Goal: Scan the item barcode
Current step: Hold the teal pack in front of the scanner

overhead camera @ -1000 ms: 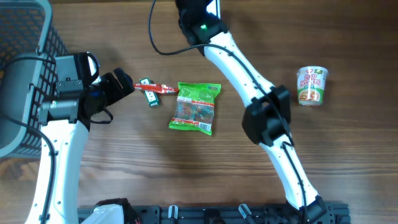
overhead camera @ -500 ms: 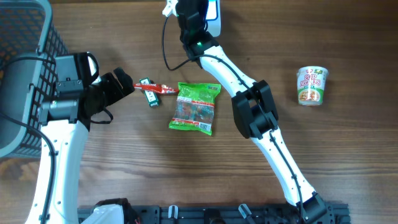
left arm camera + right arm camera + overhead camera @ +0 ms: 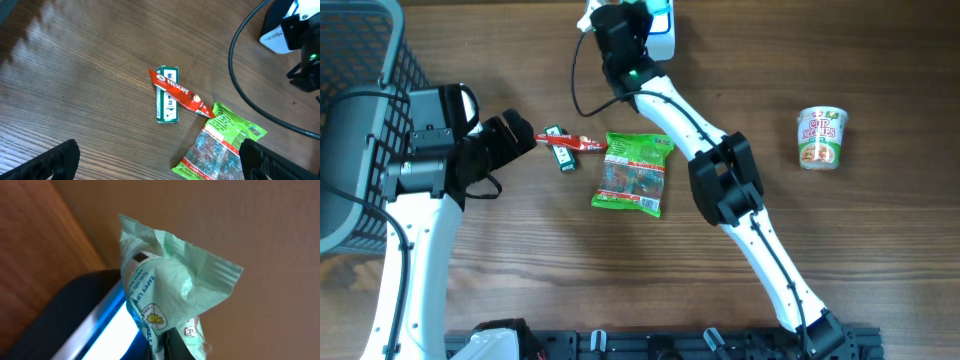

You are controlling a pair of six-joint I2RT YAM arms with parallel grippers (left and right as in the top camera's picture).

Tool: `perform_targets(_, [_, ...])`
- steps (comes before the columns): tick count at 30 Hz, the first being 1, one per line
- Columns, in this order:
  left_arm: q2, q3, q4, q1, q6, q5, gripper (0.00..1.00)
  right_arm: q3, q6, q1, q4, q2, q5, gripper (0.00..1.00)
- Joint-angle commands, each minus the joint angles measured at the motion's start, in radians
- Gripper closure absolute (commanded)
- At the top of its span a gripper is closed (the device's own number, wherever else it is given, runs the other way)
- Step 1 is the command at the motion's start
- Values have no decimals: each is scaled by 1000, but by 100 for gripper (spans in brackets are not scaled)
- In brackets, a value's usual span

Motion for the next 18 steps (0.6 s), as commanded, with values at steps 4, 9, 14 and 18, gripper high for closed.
perform_targets(4, [4, -1, 2, -3, 9, 8, 0, -3, 101, 24, -42, 6, -2, 96])
perform_targets(9, [4, -1, 2, -3, 9, 8, 0, -3, 156, 25, -68, 6, 20, 96])
perform_targets(14, [4, -1, 2, -3, 9, 8, 0, -3, 222, 25, -139, 6, 20, 96])
perform_targets(18, [4, -1, 2, -3, 9, 8, 0, -3, 255, 24, -184, 6, 20, 96])
